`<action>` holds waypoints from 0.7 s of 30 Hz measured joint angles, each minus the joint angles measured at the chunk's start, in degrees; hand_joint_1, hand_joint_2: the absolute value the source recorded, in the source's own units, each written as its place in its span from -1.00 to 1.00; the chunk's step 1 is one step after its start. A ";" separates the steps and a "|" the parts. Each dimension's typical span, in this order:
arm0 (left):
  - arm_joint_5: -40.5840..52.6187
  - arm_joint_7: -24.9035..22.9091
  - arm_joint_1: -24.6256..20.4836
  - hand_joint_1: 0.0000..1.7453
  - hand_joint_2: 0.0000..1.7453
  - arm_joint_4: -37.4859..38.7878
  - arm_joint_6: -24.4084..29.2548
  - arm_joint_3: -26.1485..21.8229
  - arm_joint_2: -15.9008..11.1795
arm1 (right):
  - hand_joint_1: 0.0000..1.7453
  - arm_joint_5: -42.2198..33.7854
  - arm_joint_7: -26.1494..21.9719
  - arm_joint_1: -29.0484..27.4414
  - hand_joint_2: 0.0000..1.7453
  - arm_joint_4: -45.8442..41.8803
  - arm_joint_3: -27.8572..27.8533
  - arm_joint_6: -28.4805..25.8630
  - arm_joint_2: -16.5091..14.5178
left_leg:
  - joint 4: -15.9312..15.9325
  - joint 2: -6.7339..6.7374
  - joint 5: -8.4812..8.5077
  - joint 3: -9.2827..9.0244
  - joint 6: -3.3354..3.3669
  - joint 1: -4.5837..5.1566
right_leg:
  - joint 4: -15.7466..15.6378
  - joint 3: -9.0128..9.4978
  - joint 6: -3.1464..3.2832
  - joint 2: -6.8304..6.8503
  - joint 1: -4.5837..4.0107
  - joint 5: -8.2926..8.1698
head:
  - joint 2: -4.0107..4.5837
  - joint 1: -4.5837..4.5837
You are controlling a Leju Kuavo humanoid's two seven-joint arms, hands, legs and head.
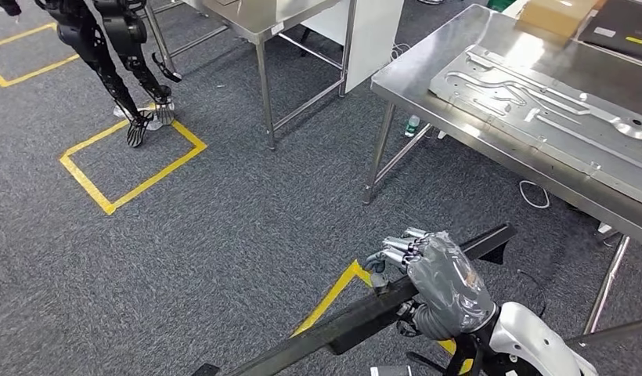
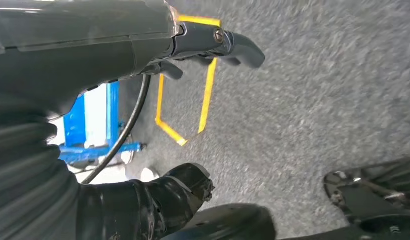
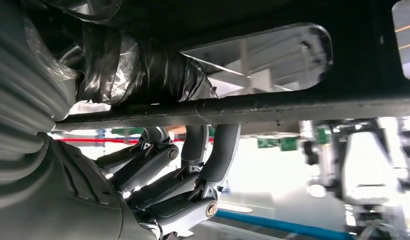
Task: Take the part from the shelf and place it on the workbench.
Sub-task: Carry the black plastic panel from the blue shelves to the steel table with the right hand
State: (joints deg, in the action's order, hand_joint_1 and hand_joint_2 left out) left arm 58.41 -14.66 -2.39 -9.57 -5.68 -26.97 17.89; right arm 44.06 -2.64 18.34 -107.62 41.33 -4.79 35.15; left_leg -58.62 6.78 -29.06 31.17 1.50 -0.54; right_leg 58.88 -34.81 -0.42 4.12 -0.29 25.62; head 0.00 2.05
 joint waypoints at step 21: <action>-0.12 -1.65 -0.17 -1.00 1.00 0.02 -0.56 -0.20 0.07 | 1.00 4.50 0.48 0.68 1.00 0.57 -5.21 -0.38 0.40 | 0.28 -7.68 1.88 1.16 1.03 -0.39 | 0.90 -0.25 -0.95 -10.08 0.95 0.59 | 0.00 -0.01</action>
State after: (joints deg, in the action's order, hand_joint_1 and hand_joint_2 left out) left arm 58.29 -16.31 -2.56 -9.55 -6.24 -27.17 17.96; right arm 48.55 -2.16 19.02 -107.06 36.12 -5.16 35.56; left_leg -58.33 -0.91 -27.18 32.33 2.53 -0.92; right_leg 59.78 -35.06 -1.37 -5.96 0.66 26.21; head 0.00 2.04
